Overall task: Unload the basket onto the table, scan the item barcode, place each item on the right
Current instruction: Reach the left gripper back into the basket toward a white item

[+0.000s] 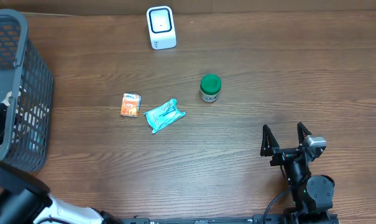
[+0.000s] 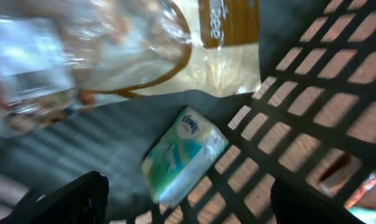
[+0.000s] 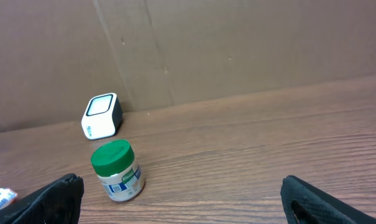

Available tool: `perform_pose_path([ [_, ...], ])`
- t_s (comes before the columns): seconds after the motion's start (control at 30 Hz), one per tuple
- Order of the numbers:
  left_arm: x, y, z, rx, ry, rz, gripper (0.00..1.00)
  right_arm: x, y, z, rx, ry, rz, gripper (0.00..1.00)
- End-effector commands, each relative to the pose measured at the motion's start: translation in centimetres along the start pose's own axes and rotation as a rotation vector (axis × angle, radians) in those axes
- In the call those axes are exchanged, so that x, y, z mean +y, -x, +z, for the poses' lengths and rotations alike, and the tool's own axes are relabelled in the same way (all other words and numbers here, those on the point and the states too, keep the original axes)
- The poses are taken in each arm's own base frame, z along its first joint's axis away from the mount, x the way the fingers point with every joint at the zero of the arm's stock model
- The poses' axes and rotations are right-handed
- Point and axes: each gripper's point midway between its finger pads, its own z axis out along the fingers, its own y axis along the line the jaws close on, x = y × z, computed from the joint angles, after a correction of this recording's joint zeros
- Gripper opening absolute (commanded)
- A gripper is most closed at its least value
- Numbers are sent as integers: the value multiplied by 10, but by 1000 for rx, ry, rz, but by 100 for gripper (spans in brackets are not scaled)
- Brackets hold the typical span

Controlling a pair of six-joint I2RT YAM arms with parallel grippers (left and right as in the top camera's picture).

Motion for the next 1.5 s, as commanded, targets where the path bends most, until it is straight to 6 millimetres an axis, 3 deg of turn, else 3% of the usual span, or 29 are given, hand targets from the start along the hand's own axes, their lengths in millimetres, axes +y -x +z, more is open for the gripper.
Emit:
perform_pose_path([
  [0.0, -11, -6, 31, 76, -125, 93, 86, -2, -1, 0, -6, -3, -4, 100],
  [0.1, -18, -12, 49, 119, -206, 126, 84, -1, -1, 0, -6, -3, -4, 100],
  [0.4, -9, -15, 79, 170, -217, 125, 77, -2, -1, 0, -6, -3, -4, 100],
  [0.57, 5, -14, 82, 177, -139, 114, 57, -2, -1, 0, -6, -3, -4, 100],
  [0.73, 38, -19, 82, 215, 71, -20, 41, -1, -1, 0, -6, -3, -4, 100],
  [0.93, 60, -23, 75, 227, 219, -130, 7, -2, -1, 0, -5, -3, -4, 100],
  [1.0, 61, -22, 71, 228, 231, -143, 4, -2, -1, 0, -6, -3, -4, 100],
  [1.17, 55, -10, 52, 210, 232, -161, 4, -1, -1, 0, -6, -3, -4, 100],
  [1.27, 45, 6, 26, 164, 232, -174, 4, -1, -1, 0, -6, -3, -4, 100],
  [1.37, 26, 28, -10, 72, 226, -161, 4, -1, -1, 0, -6, -3, -4, 100],
  [1.47, -4, 51, -59, -72, 215, -171, 4, -2, -1, 0, -5, -3, -4, 100],
])
